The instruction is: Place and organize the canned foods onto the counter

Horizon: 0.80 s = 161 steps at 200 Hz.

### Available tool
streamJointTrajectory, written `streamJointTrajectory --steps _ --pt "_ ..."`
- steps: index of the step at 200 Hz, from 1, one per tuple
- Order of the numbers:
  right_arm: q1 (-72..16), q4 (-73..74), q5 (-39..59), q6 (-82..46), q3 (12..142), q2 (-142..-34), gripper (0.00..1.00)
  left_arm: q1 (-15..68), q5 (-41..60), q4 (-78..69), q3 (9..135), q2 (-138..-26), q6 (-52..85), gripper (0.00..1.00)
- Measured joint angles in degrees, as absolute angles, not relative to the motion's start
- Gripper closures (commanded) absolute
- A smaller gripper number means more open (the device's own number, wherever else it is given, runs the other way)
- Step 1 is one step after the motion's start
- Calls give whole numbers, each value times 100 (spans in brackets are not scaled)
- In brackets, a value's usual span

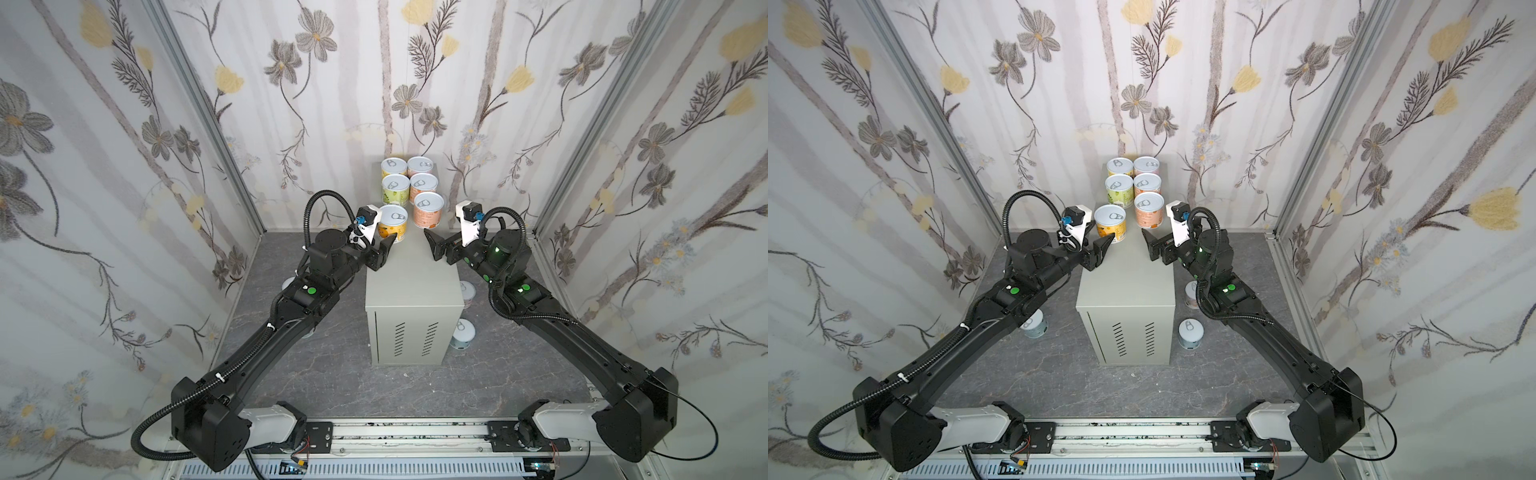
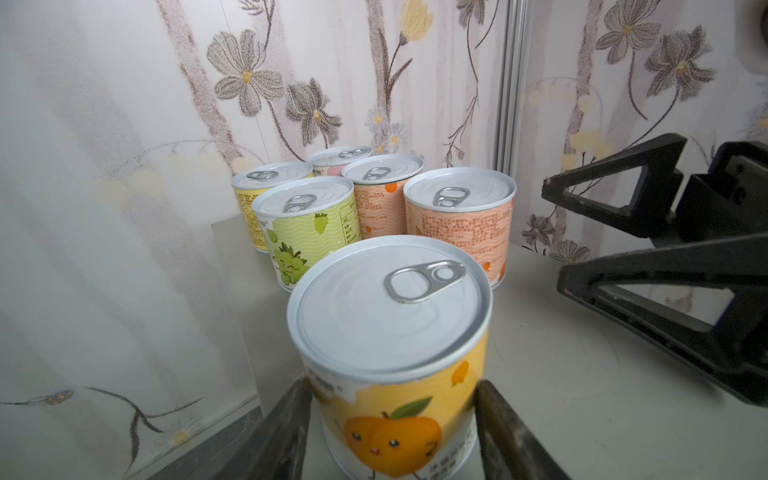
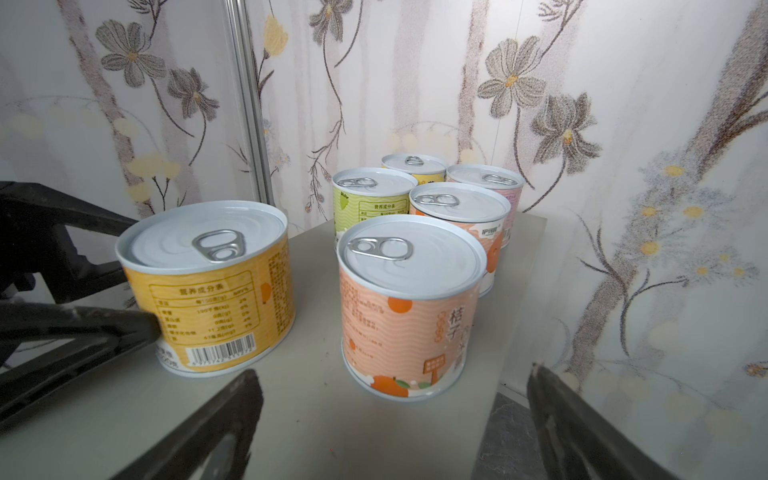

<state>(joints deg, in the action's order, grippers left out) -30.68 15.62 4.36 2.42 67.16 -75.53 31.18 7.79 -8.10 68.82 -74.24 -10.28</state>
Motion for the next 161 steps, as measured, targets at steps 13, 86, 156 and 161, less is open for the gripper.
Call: streamJointTrajectory --steps 13,86,156,161 --pt "-3063 1564 440 239 6720 -7577 0 3118 777 -843 6908 -7467 -1031 39" --pt "-3026 1605 458 200 6726 -7583 0 3118 722 -1035 6980 -7653 -1046 41" --pt "-3015 1605 458 198 6726 -7618 0 3118 602 -1107 7199 -7940 -1046 41" --pt "-3013 1605 458 198 6726 -7618 0 3118 602 -1107 7212 -7957 -1046 41"
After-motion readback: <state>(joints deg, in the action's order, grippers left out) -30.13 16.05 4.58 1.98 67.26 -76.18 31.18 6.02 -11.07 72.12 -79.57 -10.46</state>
